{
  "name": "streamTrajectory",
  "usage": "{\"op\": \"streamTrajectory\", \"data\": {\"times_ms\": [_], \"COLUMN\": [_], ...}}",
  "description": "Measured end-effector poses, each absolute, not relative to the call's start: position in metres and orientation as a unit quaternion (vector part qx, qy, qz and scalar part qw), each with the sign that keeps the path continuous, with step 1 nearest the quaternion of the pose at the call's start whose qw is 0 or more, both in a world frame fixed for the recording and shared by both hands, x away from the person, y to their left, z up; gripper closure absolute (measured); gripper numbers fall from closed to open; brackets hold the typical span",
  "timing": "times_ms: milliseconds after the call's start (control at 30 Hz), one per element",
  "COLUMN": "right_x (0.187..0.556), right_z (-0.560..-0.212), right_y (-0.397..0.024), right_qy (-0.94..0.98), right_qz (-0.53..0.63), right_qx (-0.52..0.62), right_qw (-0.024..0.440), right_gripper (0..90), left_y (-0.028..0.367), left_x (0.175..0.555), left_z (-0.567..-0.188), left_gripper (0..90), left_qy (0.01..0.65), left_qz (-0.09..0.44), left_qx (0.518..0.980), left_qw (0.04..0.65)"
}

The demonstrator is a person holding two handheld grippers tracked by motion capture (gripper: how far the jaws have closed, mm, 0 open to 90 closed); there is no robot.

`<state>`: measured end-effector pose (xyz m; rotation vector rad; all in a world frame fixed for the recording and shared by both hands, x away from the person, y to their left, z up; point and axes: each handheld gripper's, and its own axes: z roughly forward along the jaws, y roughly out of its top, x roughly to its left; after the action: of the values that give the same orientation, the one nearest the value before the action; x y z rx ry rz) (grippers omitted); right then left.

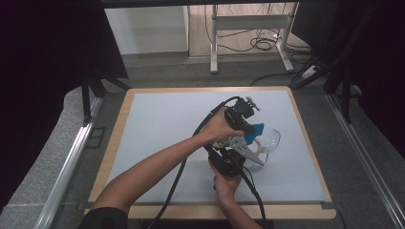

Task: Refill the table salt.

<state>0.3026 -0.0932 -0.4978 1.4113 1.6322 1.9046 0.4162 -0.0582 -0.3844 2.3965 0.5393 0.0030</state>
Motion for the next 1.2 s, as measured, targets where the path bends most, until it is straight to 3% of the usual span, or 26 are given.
{"op": "streamTrajectory", "data": {"times_ms": [1200], "right_x": [0.3031], "right_z": [-0.4957], "right_y": [-0.0919], "right_qy": [0.553], "right_qz": [0.66], "right_qx": [0.491], "right_qw": [0.131], "right_gripper": [62.8], "left_y": [-0.0607], "left_x": [0.4149], "left_z": [-0.3825], "left_gripper": [89.2], "left_qy": [0.206], "left_qz": [0.002], "left_qx": [0.92], "left_qw": [0.333]}}
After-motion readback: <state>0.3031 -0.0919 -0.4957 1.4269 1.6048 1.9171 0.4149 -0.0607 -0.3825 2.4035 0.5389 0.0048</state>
